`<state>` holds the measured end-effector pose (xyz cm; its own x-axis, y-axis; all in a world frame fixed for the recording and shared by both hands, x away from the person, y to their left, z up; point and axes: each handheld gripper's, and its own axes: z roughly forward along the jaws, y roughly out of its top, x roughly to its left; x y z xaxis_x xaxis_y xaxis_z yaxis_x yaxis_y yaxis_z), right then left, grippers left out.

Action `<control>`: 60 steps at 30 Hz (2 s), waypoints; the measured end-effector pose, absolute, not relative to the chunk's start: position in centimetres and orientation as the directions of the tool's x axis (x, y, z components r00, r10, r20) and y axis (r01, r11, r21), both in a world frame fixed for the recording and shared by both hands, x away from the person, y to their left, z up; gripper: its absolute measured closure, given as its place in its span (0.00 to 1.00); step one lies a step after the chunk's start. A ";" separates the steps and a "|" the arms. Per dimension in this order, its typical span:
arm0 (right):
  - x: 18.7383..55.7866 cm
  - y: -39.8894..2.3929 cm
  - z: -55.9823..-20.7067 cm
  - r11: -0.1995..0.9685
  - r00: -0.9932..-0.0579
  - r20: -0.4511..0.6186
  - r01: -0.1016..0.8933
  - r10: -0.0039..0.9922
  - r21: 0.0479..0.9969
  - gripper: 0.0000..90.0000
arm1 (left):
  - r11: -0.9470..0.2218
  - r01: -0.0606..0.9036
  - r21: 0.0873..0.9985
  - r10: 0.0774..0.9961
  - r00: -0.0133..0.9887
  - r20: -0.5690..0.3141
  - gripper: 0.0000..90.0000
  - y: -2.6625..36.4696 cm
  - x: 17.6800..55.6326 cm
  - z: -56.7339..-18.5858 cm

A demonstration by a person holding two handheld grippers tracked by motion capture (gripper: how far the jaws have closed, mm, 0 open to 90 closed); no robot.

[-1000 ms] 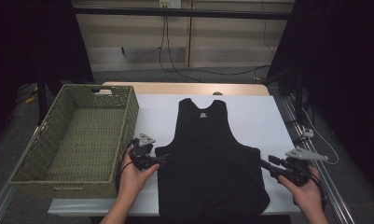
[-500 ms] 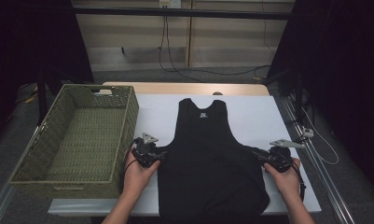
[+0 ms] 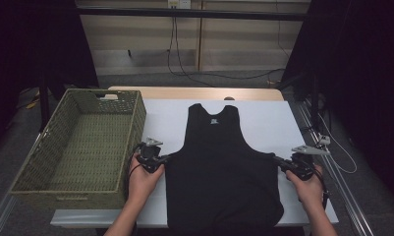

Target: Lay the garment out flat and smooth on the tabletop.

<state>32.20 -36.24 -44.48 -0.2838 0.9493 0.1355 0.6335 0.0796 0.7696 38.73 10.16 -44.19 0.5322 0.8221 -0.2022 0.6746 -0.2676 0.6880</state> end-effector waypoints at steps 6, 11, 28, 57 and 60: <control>32.0 -38.0 -44.1 0.053 -0.256 0.134 0.613 0.957 0.788 1.00 | -0.245 0.679 0.692 0.836 0.510 -0.204 0.96 10.7 39.2 -43.9; 32.1 -38.0 -44.5 0.056 -0.252 0.131 0.620 0.959 0.782 1.00 | -0.252 0.683 0.685 0.839 0.507 -0.196 0.96 10.7 39.1 -43.9; 33.0 -36.5 -44.3 0.076 -0.261 0.101 0.590 0.960 0.804 0.54 | -0.236 0.667 0.706 0.823 0.524 -0.220 0.58 10.0 40.4 -43.8; 36.2 -31.1 -43.5 0.072 -0.333 0.155 0.580 0.930 0.812 0.22 | -0.287 0.609 0.739 0.742 0.629 -0.230 0.10 9.6 40.9 -43.1; 36.5 -30.8 -43.4 0.071 -0.335 0.158 0.580 0.929 0.812 0.22 | -0.321 0.589 0.741 0.728 0.654 -0.205 0.09 9.5 41.0 -43.1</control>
<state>36.46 -30.85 -43.40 -0.3353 0.9287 0.1581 0.5799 0.0712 0.8116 40.96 9.50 -43.08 0.6541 0.7281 -0.2051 0.5894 -0.3206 0.7415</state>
